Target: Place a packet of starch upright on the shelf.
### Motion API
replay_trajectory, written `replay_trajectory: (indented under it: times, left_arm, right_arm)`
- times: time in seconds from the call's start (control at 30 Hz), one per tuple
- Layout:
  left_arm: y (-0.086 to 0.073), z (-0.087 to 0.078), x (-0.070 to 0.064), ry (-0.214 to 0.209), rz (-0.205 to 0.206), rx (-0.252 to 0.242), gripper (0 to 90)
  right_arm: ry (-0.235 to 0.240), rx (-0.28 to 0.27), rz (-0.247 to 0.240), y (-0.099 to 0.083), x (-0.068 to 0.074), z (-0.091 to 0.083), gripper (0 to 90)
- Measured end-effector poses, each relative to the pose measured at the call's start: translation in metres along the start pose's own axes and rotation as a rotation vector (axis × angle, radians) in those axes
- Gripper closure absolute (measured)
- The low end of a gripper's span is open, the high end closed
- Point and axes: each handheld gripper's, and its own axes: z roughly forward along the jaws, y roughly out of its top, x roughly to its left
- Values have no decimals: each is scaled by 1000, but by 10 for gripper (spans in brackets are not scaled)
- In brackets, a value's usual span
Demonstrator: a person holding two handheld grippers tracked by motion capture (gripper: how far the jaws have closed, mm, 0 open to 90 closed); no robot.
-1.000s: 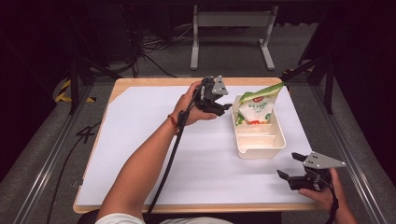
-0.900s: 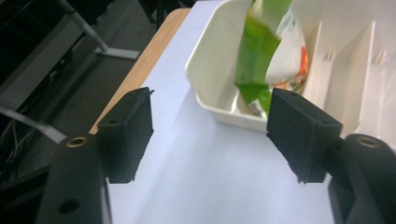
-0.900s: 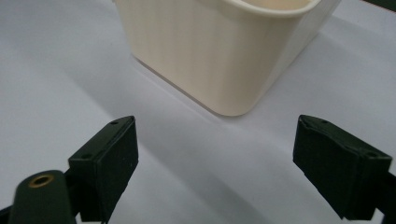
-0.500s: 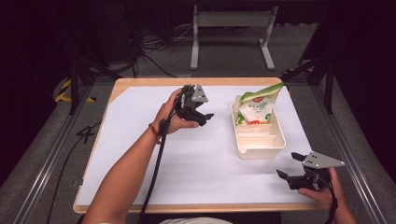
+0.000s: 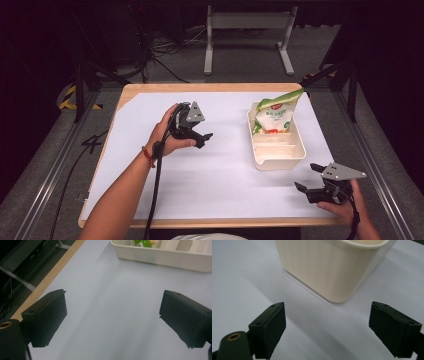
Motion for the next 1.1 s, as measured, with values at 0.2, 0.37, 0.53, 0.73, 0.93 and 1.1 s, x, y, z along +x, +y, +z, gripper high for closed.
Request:
replay_trajectory:
  times: [0.2, 0.37, 0.53, 0.73, 0.93, 1.1]
  left_arm:
    - [-17, -13, -8, 24, 11, 3, 77]
    - [-34, -19, -15, 38, 22, 29, 72]
    - [-49, -26, -20, 40, 15, 42, 71]
    - [-70, -40, -28, 49, 6, 26, 69]
    - [-97, -51, -32, 44, -23, 39, 60]
    - [-117, -59, -34, 52, -56, 26, 61]
  right_arm:
    - [0, -2, -4, 0, 1, 0, 137]
    - [-9, 2, -6, 1, 1, 1, 133]
    - [-10, 4, -10, 1, 1, 1, 132]
    - [-11, 8, -12, 1, 2, 1, 132]
    - [-11, 10, -19, 2, 3, 2, 132]
    - [-12, 17, -21, 2, 3, 4, 130]
